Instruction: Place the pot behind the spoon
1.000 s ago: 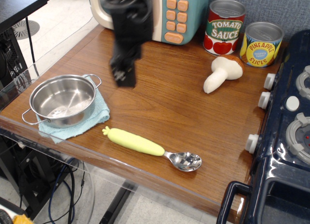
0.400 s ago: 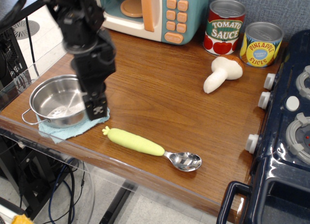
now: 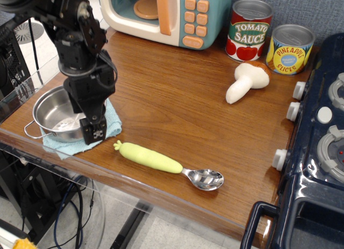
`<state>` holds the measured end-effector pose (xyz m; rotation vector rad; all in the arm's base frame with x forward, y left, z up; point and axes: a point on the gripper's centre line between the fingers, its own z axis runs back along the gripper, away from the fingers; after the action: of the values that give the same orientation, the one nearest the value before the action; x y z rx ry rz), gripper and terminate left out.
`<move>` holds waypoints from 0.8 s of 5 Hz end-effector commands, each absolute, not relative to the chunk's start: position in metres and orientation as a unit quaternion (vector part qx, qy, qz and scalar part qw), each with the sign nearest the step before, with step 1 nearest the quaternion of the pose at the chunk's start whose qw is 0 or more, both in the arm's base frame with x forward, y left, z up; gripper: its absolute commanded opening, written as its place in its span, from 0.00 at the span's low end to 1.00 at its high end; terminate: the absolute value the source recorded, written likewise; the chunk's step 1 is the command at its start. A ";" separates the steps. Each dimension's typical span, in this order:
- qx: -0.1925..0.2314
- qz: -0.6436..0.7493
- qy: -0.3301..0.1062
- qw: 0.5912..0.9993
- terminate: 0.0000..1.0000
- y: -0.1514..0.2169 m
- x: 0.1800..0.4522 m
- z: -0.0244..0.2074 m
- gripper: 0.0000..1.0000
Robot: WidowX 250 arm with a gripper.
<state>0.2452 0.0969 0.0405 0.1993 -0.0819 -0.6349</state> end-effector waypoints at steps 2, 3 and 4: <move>0.110 -0.302 -0.014 0.947 0.00 0.085 0.253 0.040 0.00; 0.122 -0.312 -0.020 0.942 0.00 0.086 0.252 0.043 0.00; 0.150 -0.328 -0.032 0.932 0.00 0.092 0.253 0.057 0.00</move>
<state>0.2498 0.1025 0.0468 0.2848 -0.0337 -0.6762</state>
